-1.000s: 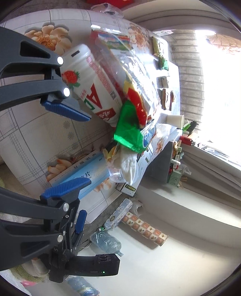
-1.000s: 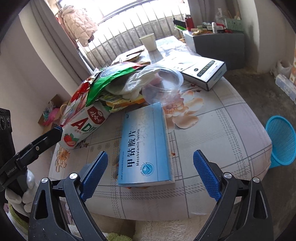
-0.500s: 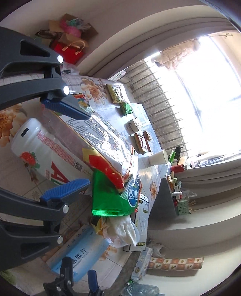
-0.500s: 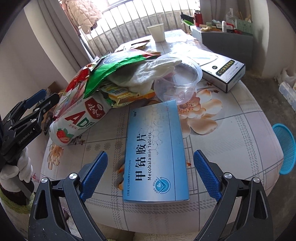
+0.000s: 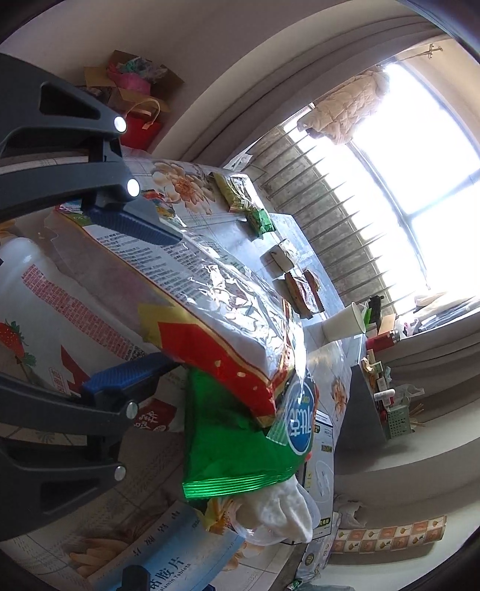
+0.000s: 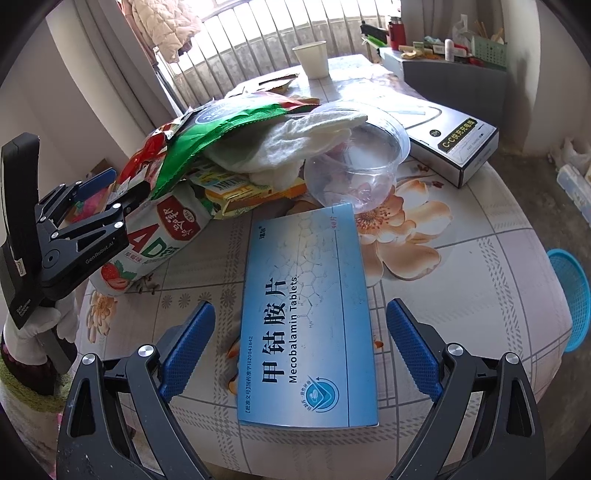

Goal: Collect trash
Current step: 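Grasp the red snack wrapper with the left gripper and lift it, then carry the red wrapper to the blue wastebasket with the left gripper while the right gripper holds the medicine box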

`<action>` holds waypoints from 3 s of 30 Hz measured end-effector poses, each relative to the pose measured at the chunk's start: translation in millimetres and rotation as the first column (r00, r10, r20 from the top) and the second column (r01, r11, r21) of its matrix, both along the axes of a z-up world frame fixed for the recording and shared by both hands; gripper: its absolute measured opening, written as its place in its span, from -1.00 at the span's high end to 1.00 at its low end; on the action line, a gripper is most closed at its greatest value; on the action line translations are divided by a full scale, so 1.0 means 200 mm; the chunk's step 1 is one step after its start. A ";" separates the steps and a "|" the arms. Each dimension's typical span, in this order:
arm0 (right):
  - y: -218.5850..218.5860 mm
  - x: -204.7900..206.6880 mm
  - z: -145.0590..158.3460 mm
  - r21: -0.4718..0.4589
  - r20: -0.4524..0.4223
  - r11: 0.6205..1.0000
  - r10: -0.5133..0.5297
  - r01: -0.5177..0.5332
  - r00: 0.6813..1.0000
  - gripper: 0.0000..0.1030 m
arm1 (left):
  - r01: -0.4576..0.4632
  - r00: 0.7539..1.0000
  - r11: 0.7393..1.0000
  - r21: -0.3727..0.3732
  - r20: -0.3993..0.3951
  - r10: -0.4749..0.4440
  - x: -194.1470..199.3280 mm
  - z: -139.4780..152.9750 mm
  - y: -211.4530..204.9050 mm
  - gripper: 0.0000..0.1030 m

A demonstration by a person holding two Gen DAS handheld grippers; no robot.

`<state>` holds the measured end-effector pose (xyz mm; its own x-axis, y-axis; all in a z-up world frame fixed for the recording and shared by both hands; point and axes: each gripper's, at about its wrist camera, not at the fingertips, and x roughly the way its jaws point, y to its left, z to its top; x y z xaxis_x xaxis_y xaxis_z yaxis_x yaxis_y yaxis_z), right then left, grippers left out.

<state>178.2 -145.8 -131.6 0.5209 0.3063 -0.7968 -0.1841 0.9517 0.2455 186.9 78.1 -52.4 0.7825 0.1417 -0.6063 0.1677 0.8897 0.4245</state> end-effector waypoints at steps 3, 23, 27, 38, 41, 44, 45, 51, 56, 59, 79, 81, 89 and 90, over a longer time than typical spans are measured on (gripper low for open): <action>0.01 0.01 -0.01 -0.008 -0.005 1.000 -0.001 0.001 1.000 -0.74 | 0.002 1.000 1.000 0.006 -0.001 -0.002 0.01 0.00 -0.01 0.10; 0.06 -0.01 -0.07 -0.107 -0.010 0.994 -0.027 0.026 1.000 -0.55 | -0.077 0.983 0.995 0.059 0.172 0.066 -0.04 0.15 0.11 1.00; 0.05 -0.04 -0.07 -0.098 -0.011 0.995 -0.035 0.034 0.999 -0.37 | -0.126 0.965 0.990 0.066 0.239 0.107 -0.07 0.24 0.17 1.00; -0.12 -0.16 0.01 0.013 0.018 0.996 -0.085 0.085 0.996 -0.34 | -0.153 0.919 0.985 -0.073 0.356 0.169 -0.27 0.62 0.23 1.00; -0.22 -0.23 0.04 0.059 0.033 0.993 -0.109 0.107 0.993 -0.34 | -0.072 0.931 0.982 -0.176 0.341 0.130 -0.33 0.73 0.18 1.00; -0.33 -0.31 0.08 0.101 0.058 0.985 -0.149 0.143 0.987 -0.34 | 0.032 0.940 0.965 -0.260 0.337 0.060 -0.37 0.82 0.07 1.00; -0.38 -0.33 0.10 0.115 0.067 0.981 -0.167 0.159 0.984 -0.34 | 0.072 0.941 0.957 -0.281 0.336 0.028 -0.38 0.84 0.02 1.00; -0.67 -0.52 0.22 0.175 0.130 0.938 -0.322 0.298 0.938 -0.34 | 0.325 0.917 0.868 -0.375 0.351 -0.192 -0.39 0.97 -0.39 1.00; -0.93 -0.64 0.27 0.223 0.163 0.875 -0.467 0.429 0.869 -0.34 | 0.475 0.873 0.780 -0.407 0.329 -0.360 -0.36 0.96 -0.80 1.00; -1.08 -0.71 0.27 0.252 0.169 0.832 -0.541 0.494 0.824 -0.34 | 0.533 0.846 0.736 -0.417 0.292 -0.447 -0.34 0.93 -1.04 1.00; -1.64 -0.79 -0.04 0.301 0.022 0.611 -0.772 0.732 0.636 -0.34 | 0.544 0.723 0.574 -0.613 -0.006 -0.691 0.17 0.43 -2.29 1.00; -1.68 -0.80 -0.09 0.297 -0.002 0.595 -0.782 0.747 0.624 -0.34 | 0.504 0.720 0.589 -0.632 -0.069 -0.691 0.26 0.32 -2.42 1.00; -1.80 -0.78 -0.29 0.271 -0.107 0.537 -0.808 0.799 0.579 -0.34 | 0.401 0.726 0.669 -0.626 -0.228 -0.649 0.58 -0.16 -2.85 1.00; -1.82 -0.78 -0.31 0.269 -0.122 0.529 -0.810 0.805 0.573 -0.34 | 0.391 0.726 0.672 -0.629 -0.239 -0.645 0.60 -0.22 -2.89 1.00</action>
